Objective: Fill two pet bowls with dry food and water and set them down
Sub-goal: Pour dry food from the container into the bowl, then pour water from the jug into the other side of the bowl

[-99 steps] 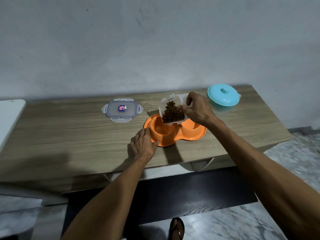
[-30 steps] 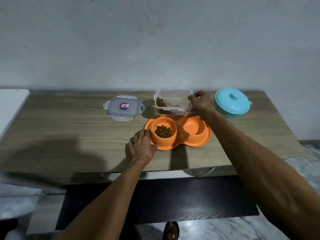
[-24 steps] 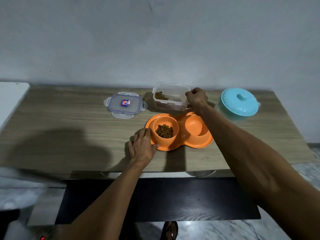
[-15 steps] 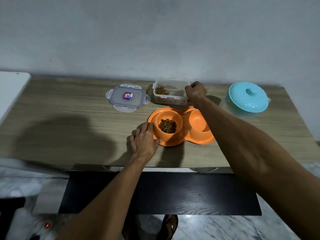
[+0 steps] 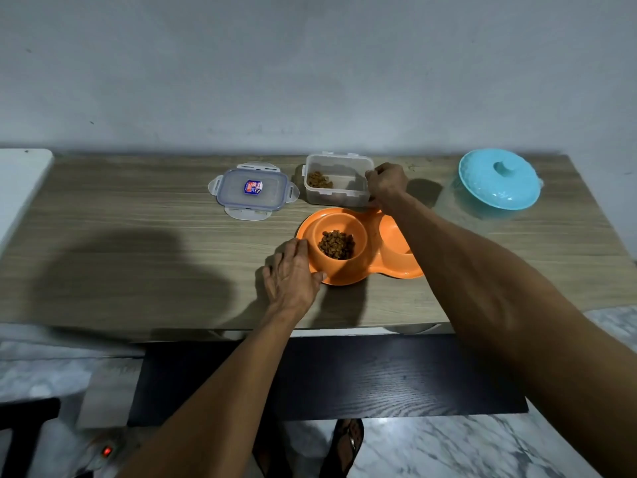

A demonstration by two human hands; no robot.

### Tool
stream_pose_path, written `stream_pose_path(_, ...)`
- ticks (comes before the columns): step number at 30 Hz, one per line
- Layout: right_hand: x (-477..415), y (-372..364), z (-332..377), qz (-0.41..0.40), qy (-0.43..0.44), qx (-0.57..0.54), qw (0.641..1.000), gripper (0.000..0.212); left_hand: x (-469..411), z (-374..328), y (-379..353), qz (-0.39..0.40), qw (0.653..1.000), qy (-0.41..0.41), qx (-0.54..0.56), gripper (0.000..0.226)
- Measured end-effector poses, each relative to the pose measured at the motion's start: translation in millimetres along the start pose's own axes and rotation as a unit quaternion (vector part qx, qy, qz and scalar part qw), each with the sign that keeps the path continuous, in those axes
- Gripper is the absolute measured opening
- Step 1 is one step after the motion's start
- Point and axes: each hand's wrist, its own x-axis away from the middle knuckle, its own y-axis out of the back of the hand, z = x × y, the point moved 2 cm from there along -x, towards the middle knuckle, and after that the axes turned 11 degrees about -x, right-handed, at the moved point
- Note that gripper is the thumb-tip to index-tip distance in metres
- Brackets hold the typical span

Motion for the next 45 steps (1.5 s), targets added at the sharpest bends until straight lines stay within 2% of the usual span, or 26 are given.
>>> stream_pose_path(6,15.5,14.2,10.3,-0.009,0.018,0.014,1.0,0.019,-2.6,-0.6,1.5,0.01,1.0,-0.012,-0.006,0.082)
stream_pose_path(9,28.0,31.9,23.9,-0.025,0.042,0.027,0.998,0.02,-4.0,-1.2,4.8,0.031,0.999,-0.014,0.012,0.091)
stream_pose_path(12,42.6,56.0,39.8,-0.042,0.07,0.042,0.996,0.028,-1.9,-5.7,11.6,0.019,0.999,-0.017,0.027,0.1)
stream_pose_path(18,69.1,117.5,66.3,-0.107,0.142,0.01,0.984,0.029,1.2,-43.7,34.0,-0.023,0.992,-0.122,-0.012,0.087)
stream_pose_path(23,70.1,179.1,71.7,-0.155,0.188,0.007,0.97,0.03,3.4,-80.7,33.7,-0.015,0.987,-0.162,-0.019,0.087)
stream_pose_path(28,46.4,228.3,44.3,-0.168,0.157,0.012,0.973,0.03,2.1,-106.1,25.5,-0.025,0.987,-0.153,-0.026,0.084)
stream_pose_path(33,13.6,251.4,7.6,-0.161,0.108,-0.016,0.981,0.029,-2.5,-123.3,17.0,-0.04,0.993,-0.111,-0.03,0.088)
stream_pose_path(40,-12.0,246.6,-35.3,-0.152,-0.003,-0.174,0.973,0.031,-2.7,-133.3,-1.3,-0.038,0.995,-0.079,-0.044,0.096)
stream_pose_path(45,-19.8,241.0,-48.3,-0.127,-0.047,-0.234,0.963,0.028,-4.7,-135.5,-9.2,-0.034,0.996,-0.07,-0.038,0.095)
